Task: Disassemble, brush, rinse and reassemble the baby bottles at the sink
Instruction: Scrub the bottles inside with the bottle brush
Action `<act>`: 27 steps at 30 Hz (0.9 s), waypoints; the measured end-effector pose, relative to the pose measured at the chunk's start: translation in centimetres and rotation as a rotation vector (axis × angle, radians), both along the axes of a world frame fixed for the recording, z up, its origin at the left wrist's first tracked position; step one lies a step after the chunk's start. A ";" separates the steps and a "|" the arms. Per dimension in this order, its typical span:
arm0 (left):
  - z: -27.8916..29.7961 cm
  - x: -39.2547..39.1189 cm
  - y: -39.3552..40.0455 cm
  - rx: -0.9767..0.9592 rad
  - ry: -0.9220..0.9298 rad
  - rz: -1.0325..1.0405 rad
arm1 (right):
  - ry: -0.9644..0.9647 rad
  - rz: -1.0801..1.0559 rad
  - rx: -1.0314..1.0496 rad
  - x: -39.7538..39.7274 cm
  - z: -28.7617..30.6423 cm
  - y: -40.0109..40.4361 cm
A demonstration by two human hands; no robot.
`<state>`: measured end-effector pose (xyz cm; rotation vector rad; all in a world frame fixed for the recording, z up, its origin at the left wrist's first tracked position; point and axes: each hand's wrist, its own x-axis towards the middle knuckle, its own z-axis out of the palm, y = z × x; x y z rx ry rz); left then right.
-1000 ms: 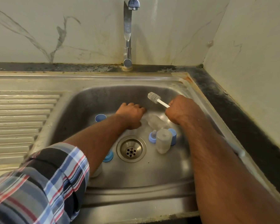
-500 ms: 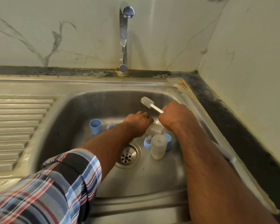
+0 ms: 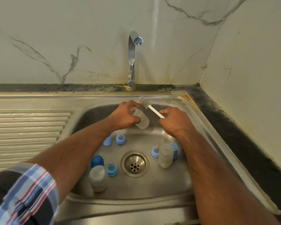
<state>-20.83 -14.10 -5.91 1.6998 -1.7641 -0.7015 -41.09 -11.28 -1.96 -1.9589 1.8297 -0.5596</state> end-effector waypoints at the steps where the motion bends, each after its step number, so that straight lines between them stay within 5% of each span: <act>1: 0.8 0.6 0.8 -0.020 0.087 0.045 | -0.024 0.019 -0.015 0.3 0.2 0.3; 7: 2.1 2.8 5.3 -0.082 0.302 0.239 | 0.021 0.108 -0.114 2.0 0.5 1.8; 14: 1.0 2.6 8.0 -0.228 0.070 0.312 | -0.009 0.173 -0.135 3.1 0.5 2.8; 18: 1.3 2.1 7.6 -0.143 0.498 0.253 | 0.013 0.185 -0.121 3.2 0.4 3.1; 27: 0.9 4.2 6.9 0.017 0.942 0.350 | 0.006 0.182 -0.129 3.0 0.1 2.7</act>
